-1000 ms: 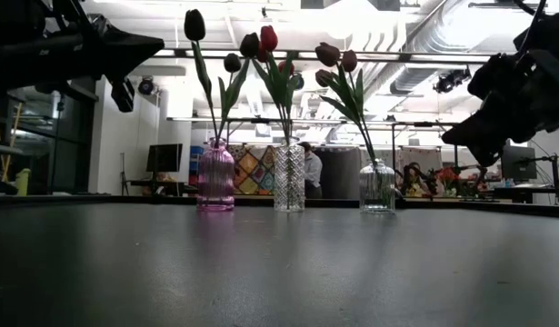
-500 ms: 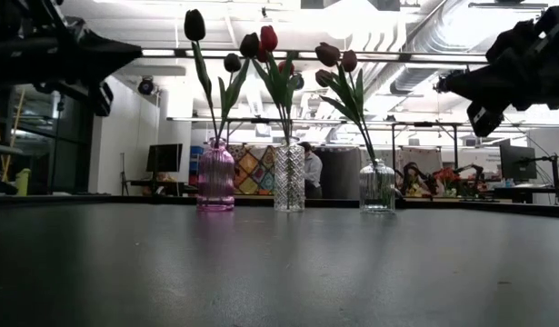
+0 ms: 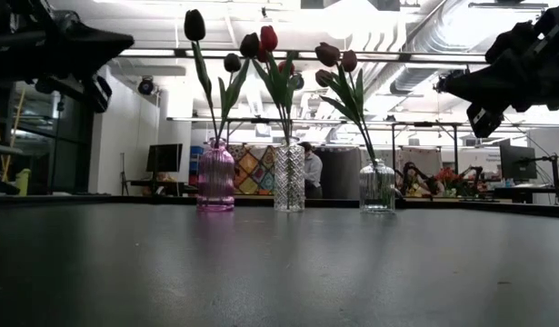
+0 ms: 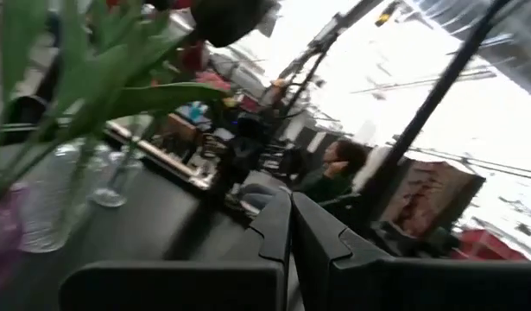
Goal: Sort flowers into vase by color
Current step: Return To Home Position
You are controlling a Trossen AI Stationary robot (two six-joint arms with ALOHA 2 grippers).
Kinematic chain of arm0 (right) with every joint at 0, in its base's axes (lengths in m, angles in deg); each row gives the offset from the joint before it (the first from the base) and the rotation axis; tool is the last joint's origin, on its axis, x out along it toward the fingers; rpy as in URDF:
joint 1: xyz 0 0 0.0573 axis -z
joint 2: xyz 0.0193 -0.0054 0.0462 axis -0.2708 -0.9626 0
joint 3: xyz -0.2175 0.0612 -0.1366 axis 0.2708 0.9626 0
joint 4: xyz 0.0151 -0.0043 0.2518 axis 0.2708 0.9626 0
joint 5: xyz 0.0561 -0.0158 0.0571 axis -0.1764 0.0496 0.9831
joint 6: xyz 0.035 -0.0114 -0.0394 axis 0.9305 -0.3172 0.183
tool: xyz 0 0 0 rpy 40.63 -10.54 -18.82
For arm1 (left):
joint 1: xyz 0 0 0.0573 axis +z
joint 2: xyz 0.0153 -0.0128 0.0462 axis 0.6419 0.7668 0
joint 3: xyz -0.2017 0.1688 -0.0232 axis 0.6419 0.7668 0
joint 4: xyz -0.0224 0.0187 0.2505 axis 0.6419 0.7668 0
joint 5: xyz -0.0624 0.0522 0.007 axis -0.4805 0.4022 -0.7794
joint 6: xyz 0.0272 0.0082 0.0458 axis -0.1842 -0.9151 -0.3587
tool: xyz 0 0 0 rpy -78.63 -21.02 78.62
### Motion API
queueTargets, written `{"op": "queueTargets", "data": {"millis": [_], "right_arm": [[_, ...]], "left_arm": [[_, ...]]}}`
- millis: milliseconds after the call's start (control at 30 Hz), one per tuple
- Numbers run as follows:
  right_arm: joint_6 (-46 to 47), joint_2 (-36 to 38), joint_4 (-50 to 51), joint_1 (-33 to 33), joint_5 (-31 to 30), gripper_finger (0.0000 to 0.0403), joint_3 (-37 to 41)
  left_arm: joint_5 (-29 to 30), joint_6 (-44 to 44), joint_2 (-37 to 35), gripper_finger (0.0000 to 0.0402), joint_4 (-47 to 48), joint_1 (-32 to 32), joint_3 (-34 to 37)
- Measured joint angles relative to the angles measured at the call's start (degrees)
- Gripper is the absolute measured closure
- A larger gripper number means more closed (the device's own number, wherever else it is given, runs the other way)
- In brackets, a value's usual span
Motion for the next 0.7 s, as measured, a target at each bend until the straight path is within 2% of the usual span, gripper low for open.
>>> {"op": "queueTargets", "data": {"millis": [67,233,300,700], "right_arm": [[0.00,0.03,0.00,0.00,0.00,0.0402,0.00],[0.00,-0.02,0.00,0.00,0.00,0.0402,0.00],[0.00,-0.02,0.00,0.00,0.00,0.0402,0.02],[0.00,-0.02,0.00,0.00,0.00,0.0402,0.00]], "left_arm": [[-0.10,-0.75,-0.07,0.0401,0.09,-1.06,-0.06],[0.47,-28.44,0.02,0.0401,7.87,-4.75,0.00],[2.15,-33.33,-0.04,0.0401,9.44,-6.20,-0.03],[2.46,-31.14,0.00,0.0401,10.46,-8.32,-0.04]]}}
